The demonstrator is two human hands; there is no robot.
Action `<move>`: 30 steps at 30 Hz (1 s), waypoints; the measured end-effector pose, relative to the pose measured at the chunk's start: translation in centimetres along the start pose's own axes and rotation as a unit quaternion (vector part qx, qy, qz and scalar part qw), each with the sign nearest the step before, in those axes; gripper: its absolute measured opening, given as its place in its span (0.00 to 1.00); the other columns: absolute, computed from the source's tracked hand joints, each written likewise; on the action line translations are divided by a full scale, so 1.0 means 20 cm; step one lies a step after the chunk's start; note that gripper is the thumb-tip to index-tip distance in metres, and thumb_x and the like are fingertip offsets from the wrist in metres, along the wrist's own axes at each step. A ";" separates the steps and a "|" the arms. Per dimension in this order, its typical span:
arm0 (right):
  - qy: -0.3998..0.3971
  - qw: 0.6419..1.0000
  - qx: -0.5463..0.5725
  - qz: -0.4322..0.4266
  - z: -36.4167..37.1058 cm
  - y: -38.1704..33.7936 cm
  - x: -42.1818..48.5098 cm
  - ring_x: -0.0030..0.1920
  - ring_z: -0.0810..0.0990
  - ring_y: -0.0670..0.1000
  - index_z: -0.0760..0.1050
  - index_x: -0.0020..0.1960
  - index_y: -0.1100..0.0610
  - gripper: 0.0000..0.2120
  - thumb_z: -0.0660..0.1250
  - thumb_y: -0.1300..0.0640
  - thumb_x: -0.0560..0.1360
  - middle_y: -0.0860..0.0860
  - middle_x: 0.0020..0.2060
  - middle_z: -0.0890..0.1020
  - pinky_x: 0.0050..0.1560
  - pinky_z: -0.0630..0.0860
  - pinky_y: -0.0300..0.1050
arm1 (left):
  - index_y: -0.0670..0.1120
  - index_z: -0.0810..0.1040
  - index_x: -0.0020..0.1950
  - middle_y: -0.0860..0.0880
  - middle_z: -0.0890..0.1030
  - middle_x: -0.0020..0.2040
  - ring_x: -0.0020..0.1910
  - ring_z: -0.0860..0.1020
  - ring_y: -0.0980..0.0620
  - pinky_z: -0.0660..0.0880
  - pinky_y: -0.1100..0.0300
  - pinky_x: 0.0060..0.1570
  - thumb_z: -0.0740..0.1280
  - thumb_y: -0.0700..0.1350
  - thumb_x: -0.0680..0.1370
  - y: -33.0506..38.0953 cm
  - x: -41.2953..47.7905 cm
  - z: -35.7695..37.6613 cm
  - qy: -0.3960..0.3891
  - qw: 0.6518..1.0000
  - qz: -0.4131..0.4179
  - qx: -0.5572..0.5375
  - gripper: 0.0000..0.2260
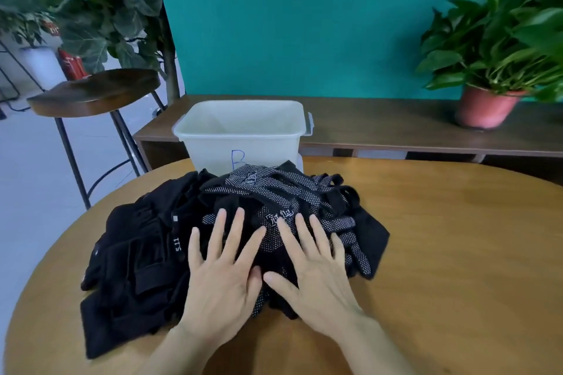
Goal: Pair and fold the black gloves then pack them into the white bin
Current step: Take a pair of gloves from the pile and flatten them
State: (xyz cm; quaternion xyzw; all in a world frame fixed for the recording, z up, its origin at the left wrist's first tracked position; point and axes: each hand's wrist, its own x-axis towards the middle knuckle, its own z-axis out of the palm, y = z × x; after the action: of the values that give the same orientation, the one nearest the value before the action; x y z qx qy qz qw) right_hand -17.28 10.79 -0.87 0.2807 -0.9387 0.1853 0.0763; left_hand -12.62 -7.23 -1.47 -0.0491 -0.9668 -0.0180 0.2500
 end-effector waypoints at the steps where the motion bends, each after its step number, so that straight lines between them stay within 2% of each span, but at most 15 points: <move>1: 0.032 0.999 -0.011 -0.004 -0.03 0.02 -0.04 0.77 0.33 0.49 0.33 0.77 0.37 0.35 0.46 0.31 0.77 0.47 0.79 0.42 0.75 0.35 0.55 | 0.52 0.69 0.75 0.45 0.59 0.80 0.79 0.52 0.41 0.49 0.34 0.73 0.57 0.53 0.77 0.05 -0.01 -0.03 0.021 0.999 -0.003 -0.025 0.25; 3: 0.086 0.996 -0.022 0.010 -0.04 0.08 -0.12 0.79 0.41 0.50 0.41 0.79 0.41 0.36 0.53 0.34 0.77 0.49 0.80 0.52 0.74 0.42 0.56 | 0.53 0.67 0.76 0.45 0.57 0.80 0.79 0.51 0.41 0.47 0.34 0.73 0.57 0.57 0.79 0.16 -0.03 -0.07 0.028 0.998 0.017 -0.051 0.25; 4: 0.091 0.995 -0.025 0.031 -0.05 0.13 -0.15 0.79 0.40 0.50 0.42 0.80 0.42 0.37 0.53 0.34 0.76 0.50 0.80 0.50 0.75 0.41 0.55 | 0.54 0.65 0.77 0.46 0.57 0.80 0.79 0.51 0.41 0.47 0.34 0.73 0.55 0.60 0.80 0.20 -0.04 -0.06 0.010 0.998 0.036 -0.046 0.26; 7: 0.011 0.993 -0.020 0.115 -0.06 0.26 -0.17 0.75 0.27 0.49 0.30 0.76 0.40 0.43 0.42 0.23 0.70 0.50 0.77 0.33 0.74 0.32 0.52 | 0.55 0.61 0.79 0.46 0.57 0.80 0.79 0.52 0.40 0.46 0.33 0.72 0.50 0.69 0.80 0.23 -0.08 0.06 -0.069 0.995 0.066 0.012 0.32; 8: -0.020 0.991 -0.019 0.129 -0.05 0.28 -0.16 0.75 0.26 0.50 0.27 0.74 0.39 0.44 0.38 0.20 0.67 0.51 0.77 0.31 0.75 0.32 0.53 | 0.55 0.61 0.79 0.46 0.58 0.80 0.79 0.53 0.41 0.47 0.33 0.72 0.50 0.70 0.80 0.20 -0.08 0.09 -0.086 0.994 0.066 0.028 0.32; 11: -0.098 0.983 -0.062 0.143 0.00 0.24 -0.12 0.77 0.32 0.55 0.24 0.72 0.40 0.43 0.30 0.21 0.64 0.57 0.77 0.34 0.76 0.35 0.55 | 0.56 0.59 0.79 0.49 0.59 0.80 0.79 0.53 0.43 0.48 0.33 0.72 0.49 0.67 0.81 0.07 -0.09 0.14 -0.114 0.988 0.084 0.057 0.29; 15: -0.120 0.975 -0.085 0.168 0.05 0.16 -0.13 0.77 0.33 0.57 0.24 0.72 0.43 0.45 0.22 0.23 0.61 0.59 0.77 0.34 0.76 0.35 0.54 | 0.55 0.58 0.80 0.48 0.58 0.80 0.79 0.54 0.43 0.50 0.35 0.71 0.48 0.66 0.82 -0.01 -0.07 0.14 -0.125 0.983 0.110 0.074 0.28; 17: -0.142 0.973 -0.074 0.166 0.02 0.16 -0.13 0.77 0.33 0.56 0.25 0.73 0.43 0.44 0.24 0.23 0.62 0.58 0.77 0.34 0.77 0.35 0.53 | 0.54 0.59 0.79 0.47 0.60 0.79 0.79 0.55 0.42 0.51 0.36 0.70 0.48 0.68 0.81 0.00 -0.07 0.11 -0.118 0.983 0.120 0.073 0.30; 20: -0.151 0.975 -0.012 0.165 -0.09 0.19 -0.13 0.78 0.35 0.51 0.34 0.78 0.42 0.39 0.37 0.26 0.72 0.52 0.79 0.38 0.76 0.37 0.50 | 0.52 0.61 0.79 0.47 0.63 0.78 0.78 0.58 0.44 0.51 0.40 0.71 0.49 0.68 0.81 0.03 -0.04 0.02 -0.073 0.990 0.118 0.037 0.31; 22: -0.114 0.984 -0.005 0.140 -0.15 0.21 -0.15 0.79 0.41 0.50 0.43 0.80 0.44 0.39 0.41 0.26 0.74 0.51 0.80 0.46 0.76 0.40 0.47 | 0.50 0.67 0.76 0.48 0.68 0.76 0.76 0.63 0.48 0.52 0.46 0.73 0.51 0.64 0.82 0.03 0.01 -0.06 -0.013 0.996 0.088 -0.021 0.27; 24: -0.029 0.994 -0.028 0.101 -0.19 0.20 -0.15 0.78 0.55 0.51 0.59 0.78 0.48 0.40 0.41 0.30 0.72 0.52 0.77 0.62 0.75 0.47 0.46 | 0.49 0.73 0.71 0.50 0.74 0.71 0.73 0.69 0.52 0.55 0.49 0.73 0.54 0.59 0.83 0.01 0.07 -0.13 0.055 0.995 0.038 -0.071 0.22; 26: 0.067 0.995 -0.047 0.049 -0.22 0.17 -0.11 0.70 0.72 0.54 0.77 0.67 0.53 0.31 0.51 0.38 0.74 0.53 0.65 0.79 0.69 0.57 0.45 | 0.49 0.76 0.68 0.52 0.78 0.66 0.68 0.73 0.53 0.57 0.51 0.72 0.55 0.55 0.82 -0.03 0.13 -0.18 0.107 0.990 -0.009 -0.094 0.19; 28: 0.141 0.988 -0.060 -0.008 -0.26 0.12 -0.03 0.62 0.79 0.55 0.82 0.59 0.54 0.22 0.58 0.45 0.74 0.51 0.55 0.84 0.63 0.61 0.48 | 0.50 0.78 0.65 0.54 0.80 0.62 0.63 0.76 0.54 0.57 0.53 0.70 0.56 0.52 0.82 -0.09 0.19 -0.22 0.135 0.985 -0.048 -0.097 0.17; 30: 0.182 0.980 -0.063 -0.059 -0.31 0.05 0.06 0.59 0.81 0.55 0.83 0.56 0.54 0.19 0.59 0.48 0.75 0.48 0.50 0.85 0.61 0.62 0.49 | 0.51 0.79 0.63 0.56 0.82 0.60 0.60 0.77 0.54 0.56 0.54 0.69 0.55 0.51 0.81 -0.15 0.23 -0.25 0.147 0.983 -0.074 -0.084 0.16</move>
State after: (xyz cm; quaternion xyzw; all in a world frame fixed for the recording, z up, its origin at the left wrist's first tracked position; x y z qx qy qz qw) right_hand -18.61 13.24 4.80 0.2915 -0.9009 0.1685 0.2738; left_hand -14.66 -10.06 5.07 0.0053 -0.9155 -0.1246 0.3825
